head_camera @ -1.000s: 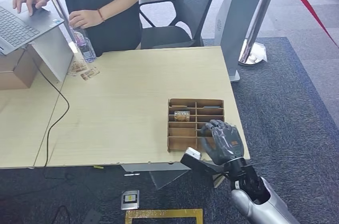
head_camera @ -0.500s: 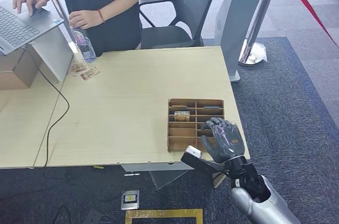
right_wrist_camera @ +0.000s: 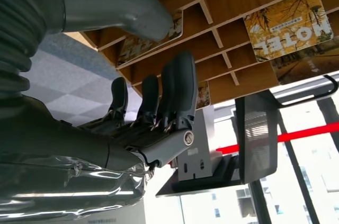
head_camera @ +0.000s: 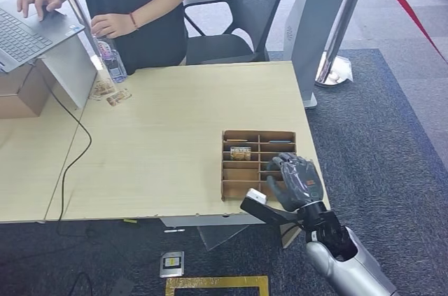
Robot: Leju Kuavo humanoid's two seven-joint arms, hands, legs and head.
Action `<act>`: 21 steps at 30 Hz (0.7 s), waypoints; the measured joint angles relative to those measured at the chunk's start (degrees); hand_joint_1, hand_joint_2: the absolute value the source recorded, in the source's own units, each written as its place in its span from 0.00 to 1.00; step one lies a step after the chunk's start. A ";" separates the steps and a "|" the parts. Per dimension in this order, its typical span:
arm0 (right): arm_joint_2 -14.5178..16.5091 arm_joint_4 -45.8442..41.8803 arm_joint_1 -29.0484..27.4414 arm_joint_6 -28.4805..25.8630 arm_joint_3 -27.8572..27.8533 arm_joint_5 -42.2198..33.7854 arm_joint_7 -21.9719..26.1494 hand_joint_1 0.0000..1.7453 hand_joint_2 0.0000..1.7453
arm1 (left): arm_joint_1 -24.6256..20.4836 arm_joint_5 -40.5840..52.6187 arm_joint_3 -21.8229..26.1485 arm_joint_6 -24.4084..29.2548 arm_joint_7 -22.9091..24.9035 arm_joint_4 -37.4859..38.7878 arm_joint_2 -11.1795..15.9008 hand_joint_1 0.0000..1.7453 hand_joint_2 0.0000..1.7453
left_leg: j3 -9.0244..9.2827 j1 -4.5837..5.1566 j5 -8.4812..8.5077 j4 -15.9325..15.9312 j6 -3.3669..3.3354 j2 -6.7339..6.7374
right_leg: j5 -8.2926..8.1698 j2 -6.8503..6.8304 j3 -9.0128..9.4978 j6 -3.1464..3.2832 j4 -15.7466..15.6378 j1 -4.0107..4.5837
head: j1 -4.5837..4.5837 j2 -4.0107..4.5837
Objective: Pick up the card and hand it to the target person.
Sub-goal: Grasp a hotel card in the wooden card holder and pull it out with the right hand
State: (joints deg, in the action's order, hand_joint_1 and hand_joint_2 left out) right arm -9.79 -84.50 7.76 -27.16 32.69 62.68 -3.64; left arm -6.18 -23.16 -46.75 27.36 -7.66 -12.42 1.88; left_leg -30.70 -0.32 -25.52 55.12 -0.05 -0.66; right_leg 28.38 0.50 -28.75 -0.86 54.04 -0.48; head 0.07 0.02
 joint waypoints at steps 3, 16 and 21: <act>0.00 0.77 0.57 0.05 -0.05 0.98 -0.47 0.56 1.00 | 0.01 -0.14 0.00 -0.01 -0.13 0.00 0.00 0.00 1.00 | 0.00 0.00 0.00 0.00 0.00 0.00 | 0.00 0.00 0.00 0.00 0.00 0.00 | 0.00 0.00; 0.20 2.05 1.77 3.73 -0.42 8.16 -5.73 0.62 1.00 | 0.34 -0.74 0.00 0.35 -0.23 0.01 0.00 0.00 1.00 | -0.01 0.00 0.00 0.00 0.00 0.00 | 0.00 0.00 0.00 0.00 0.00 0.00 | 0.00 0.00; 0.20 2.16 1.77 4.64 -0.45 10.61 -6.88 0.60 1.00 | 0.56 -0.99 0.00 0.48 -0.61 0.00 0.00 0.00 1.00 | -0.01 0.00 0.00 0.00 0.00 0.00 | 0.00 0.00 0.00 0.00 0.00 0.00 | 0.00 0.00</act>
State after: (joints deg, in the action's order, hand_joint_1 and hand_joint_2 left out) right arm -9.60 -82.34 9.53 -22.51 32.24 73.29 -10.52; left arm -5.62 -24.15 -46.75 27.83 -8.27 -12.42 1.88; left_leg -30.70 -0.32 -25.52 55.12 -0.05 -0.66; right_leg 28.38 0.50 -28.75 -0.86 54.04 -0.48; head 0.07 0.02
